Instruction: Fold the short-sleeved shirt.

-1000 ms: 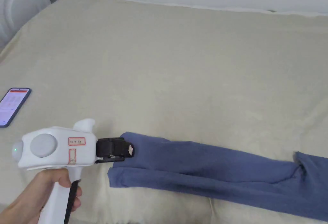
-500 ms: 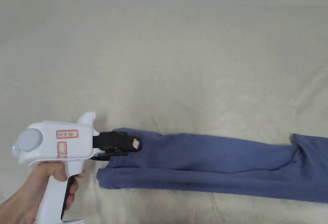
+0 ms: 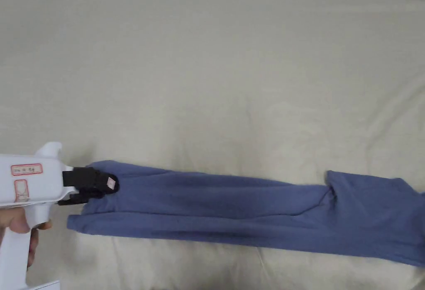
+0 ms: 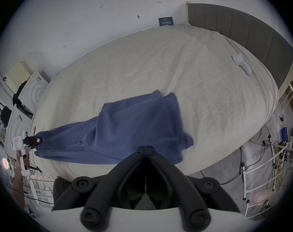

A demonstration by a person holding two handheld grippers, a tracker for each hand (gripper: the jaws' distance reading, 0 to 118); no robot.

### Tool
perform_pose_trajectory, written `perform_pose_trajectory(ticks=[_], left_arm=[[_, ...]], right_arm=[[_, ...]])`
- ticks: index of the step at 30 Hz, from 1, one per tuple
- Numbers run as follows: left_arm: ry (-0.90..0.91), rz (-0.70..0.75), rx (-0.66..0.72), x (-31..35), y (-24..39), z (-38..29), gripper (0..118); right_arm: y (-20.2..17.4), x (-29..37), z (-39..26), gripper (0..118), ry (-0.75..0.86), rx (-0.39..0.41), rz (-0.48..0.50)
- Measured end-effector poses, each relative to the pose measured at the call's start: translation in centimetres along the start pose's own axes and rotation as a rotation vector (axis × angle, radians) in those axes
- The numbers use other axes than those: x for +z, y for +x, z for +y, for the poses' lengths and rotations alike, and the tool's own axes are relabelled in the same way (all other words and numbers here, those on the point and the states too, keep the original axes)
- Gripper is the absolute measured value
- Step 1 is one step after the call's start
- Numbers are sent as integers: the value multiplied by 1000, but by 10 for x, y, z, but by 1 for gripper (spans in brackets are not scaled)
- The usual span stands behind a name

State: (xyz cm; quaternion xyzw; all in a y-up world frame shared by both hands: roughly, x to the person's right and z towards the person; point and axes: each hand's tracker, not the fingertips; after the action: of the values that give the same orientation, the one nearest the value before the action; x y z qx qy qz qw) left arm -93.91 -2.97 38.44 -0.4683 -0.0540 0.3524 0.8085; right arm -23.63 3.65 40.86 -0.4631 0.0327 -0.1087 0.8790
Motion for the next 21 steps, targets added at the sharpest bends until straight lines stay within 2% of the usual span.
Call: perform_pose_trajectory(ticks=[5,8,11,16,18,21], left_arm=[[50,137,-1,37,-1,0,5],[59,213,-11,50,23,-6,5],[50,344,-126,58,74,-16,5],[91,590,-310,55,177,-35,5],[95,604,-364,47,210,-45,5],[79,610,-399,18,254,-64,5]], right_arm=[[4,2,-5,1,18,16,25],[6,8,-9,1,30,3,51],[6,15,-14,1,44,40,45],[-8,31,-26,1,44,103,-37],[-12,40,-33,1,57,111,-36],[-16,52,-42,1,85,74,45]])
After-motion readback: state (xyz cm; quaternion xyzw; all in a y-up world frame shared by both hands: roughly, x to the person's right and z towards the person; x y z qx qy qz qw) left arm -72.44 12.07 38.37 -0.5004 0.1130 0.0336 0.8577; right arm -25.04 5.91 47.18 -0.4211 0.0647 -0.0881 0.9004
